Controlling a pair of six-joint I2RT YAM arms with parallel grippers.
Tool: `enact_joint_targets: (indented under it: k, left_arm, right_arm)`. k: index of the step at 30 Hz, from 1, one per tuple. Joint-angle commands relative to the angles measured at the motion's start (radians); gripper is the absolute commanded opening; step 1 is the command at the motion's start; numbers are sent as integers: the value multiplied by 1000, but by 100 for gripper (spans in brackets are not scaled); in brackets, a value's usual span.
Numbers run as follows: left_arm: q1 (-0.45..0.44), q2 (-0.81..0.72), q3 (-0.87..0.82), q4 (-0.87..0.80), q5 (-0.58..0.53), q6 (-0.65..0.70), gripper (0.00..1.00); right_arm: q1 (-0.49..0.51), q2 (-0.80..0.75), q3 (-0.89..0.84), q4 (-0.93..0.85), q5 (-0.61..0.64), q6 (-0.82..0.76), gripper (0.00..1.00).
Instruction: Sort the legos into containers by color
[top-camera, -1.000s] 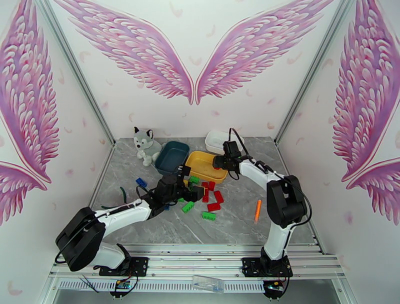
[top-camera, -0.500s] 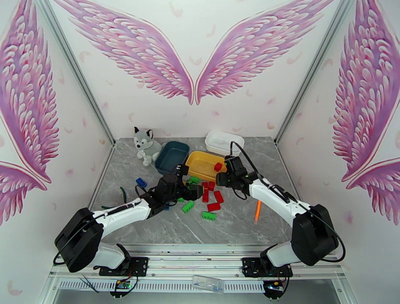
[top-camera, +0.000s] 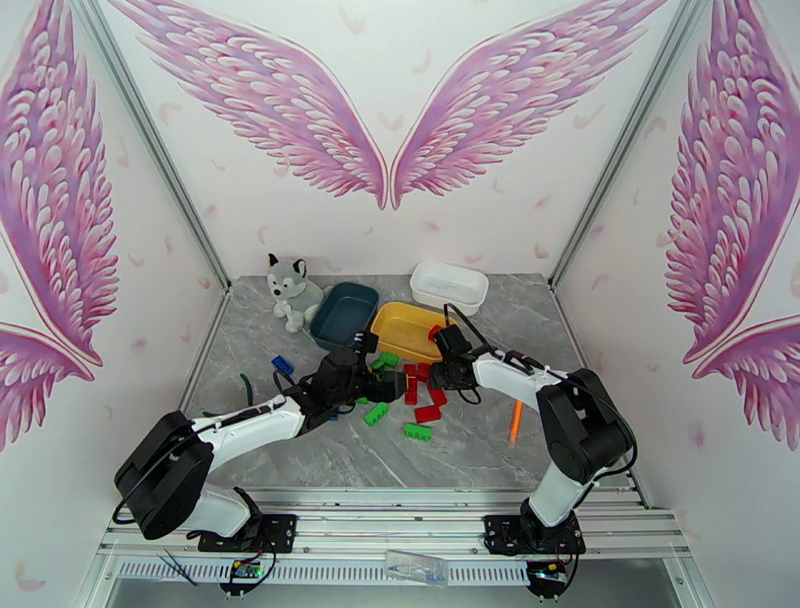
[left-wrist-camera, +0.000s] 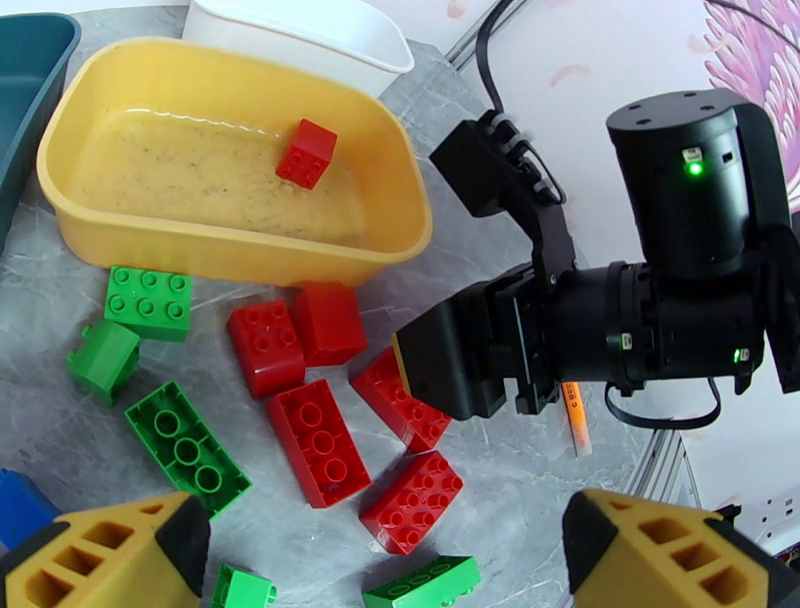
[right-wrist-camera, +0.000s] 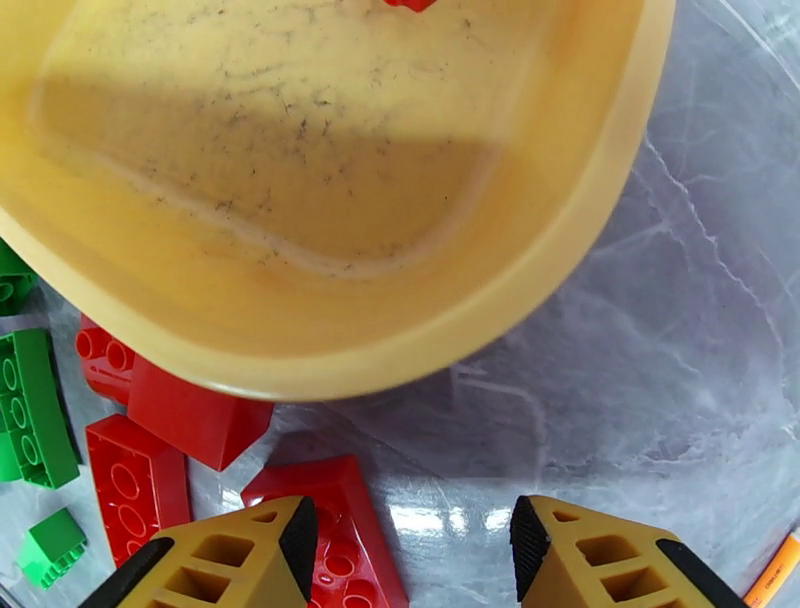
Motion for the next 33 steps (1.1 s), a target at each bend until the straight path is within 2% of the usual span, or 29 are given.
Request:
enact_joint_targets:
  k: [1, 4, 16, 20, 29, 33]
  left_arm:
    - [3, -19, 3, -24, 1, 15, 99]
    - [3, -18, 5, -21, 8, 13, 99]
    - [4, -15, 8, -21, 12, 16, 99]
    - [5, -13, 9, -21, 12, 17, 99]
    - [5, -3, 12, -20, 14, 16, 99]
    - [6, -1, 12, -19, 18, 15, 99]
  right_arm:
    - [15, 22, 25, 7, -28, -16, 58]
    - [24, 20, 34, -4, -8, -17, 56]
    - [42, -41, -1, 21, -44, -25, 62]
    - [52, -3, 20, 2, -65, -31, 62]
    - [68, 83, 69, -40, 0, -30, 66]
    - [68, 94, 79, -47, 28, -28, 63]
